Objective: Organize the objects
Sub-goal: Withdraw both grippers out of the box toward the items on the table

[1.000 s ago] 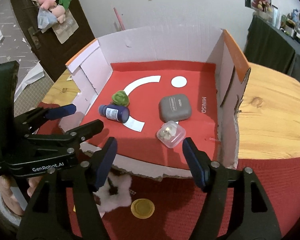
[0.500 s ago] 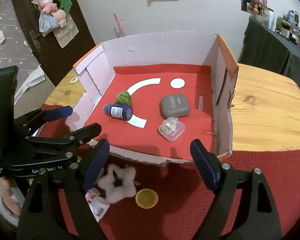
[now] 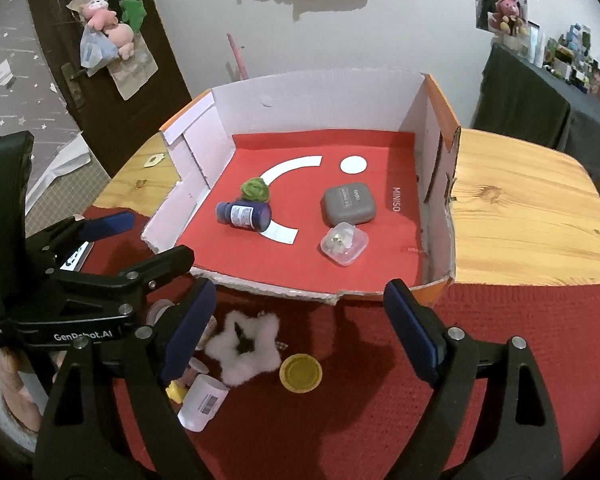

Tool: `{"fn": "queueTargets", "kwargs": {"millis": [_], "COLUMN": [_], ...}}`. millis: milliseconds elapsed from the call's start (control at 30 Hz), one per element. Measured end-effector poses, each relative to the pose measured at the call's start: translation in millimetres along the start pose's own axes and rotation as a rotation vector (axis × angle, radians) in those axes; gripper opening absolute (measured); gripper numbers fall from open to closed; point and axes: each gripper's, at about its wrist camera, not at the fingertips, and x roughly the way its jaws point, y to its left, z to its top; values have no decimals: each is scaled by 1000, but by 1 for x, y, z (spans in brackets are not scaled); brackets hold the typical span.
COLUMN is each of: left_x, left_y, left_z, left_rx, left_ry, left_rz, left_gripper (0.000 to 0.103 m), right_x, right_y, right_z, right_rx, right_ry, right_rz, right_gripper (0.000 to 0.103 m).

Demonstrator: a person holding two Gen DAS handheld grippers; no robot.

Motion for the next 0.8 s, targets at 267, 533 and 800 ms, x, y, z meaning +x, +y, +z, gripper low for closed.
{"fn": "queueTargets", "kwargs": {"millis": [267,533,800], "left_x": [-8,-12,-13], "left_y": [2,6,9], "left_z": [-7,-16,-25], "left_rx": [-11,-24,-43], "left_ry": [-11,-11,4], "left_rz": [-4,-1,-6], "left_gripper": [101,103,103], "right_x": [-5,-7,-11], "right_y": [7,12,14], "right_z": [-9,-18,-26], "right_rx": [-7,-4,-2], "right_ry": [-3,4,10], "right_rz": [8,16,19], "right_gripper": [94,94,95]}}
